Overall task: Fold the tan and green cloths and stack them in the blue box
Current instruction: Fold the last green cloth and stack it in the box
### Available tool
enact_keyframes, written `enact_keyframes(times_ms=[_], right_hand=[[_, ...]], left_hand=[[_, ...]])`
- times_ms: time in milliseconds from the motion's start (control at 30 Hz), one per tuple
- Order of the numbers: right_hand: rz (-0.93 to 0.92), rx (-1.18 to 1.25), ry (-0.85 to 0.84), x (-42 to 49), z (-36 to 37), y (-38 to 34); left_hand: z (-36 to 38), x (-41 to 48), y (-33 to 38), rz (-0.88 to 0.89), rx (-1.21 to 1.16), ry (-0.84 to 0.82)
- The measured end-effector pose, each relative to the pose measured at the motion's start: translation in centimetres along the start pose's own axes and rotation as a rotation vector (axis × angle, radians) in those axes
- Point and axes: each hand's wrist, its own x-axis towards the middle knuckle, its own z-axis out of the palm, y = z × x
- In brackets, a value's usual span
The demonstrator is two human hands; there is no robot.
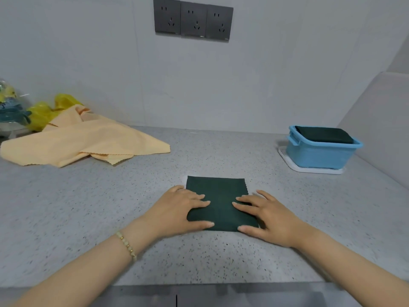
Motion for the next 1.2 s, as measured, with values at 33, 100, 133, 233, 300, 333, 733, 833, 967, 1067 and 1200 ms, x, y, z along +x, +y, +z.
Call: enact_keyframes(times_ms=[33,100,133,233,300,333,733,833,967,1067,1200], right_hand=[[-0.009,-0.025,-0.007,-0.4,0.0,0.2],[-0.035,-0.084,-0.001,-0.7,-0.1,0.3],[-0.04,-0.099,0.013,-0.8,-0.2,0.2],[-0.035,-0.102,0.047,-0.6,-0.6,0.0],[-0.029,-0.102,0.03,-0.4,-0.7,0.1],[-0.027,-0.101,0.02,-0.3,-0.7,0.3],[0.308,0.456,0.348,1.5,0.4,1.0],[0.46,0.641,0.407,2.6,1.0,1.1],[0.582,0.666,0.414,3.9,1.7,1.1],[0.674,0.602,0.375,4.9,1.6,1.0],[0.741,0.567,0.299,5.6,0.6,0.5]], left_hand=[[-0.1,-0.4,-0.1,-0.004,0.029,-0.03],[-0.4,-1.0,-0.3,0.015,0.114,-0.067],[-0.7,-1.2,-0.4,0.025,0.15,-0.071],[-1.6,-1.8,-0.7,0.043,0.226,-0.048],[-1.6,-2.1,-0.8,0.038,0.248,-0.043],[-1.5,-2.1,-0.8,0.032,0.251,-0.042],[0.3,-0.8,-2.3,-0.15,-0.134,0.334],[0.5,-0.4,-2.0,-0.337,-0.46,0.399],[0.5,1.0,-2.0,-0.552,-0.651,0.365],[0.2,1.9,-2.4,-0.617,-0.655,0.274],[-0.7,2.8,-3.0,-0.655,-0.663,0.127]])
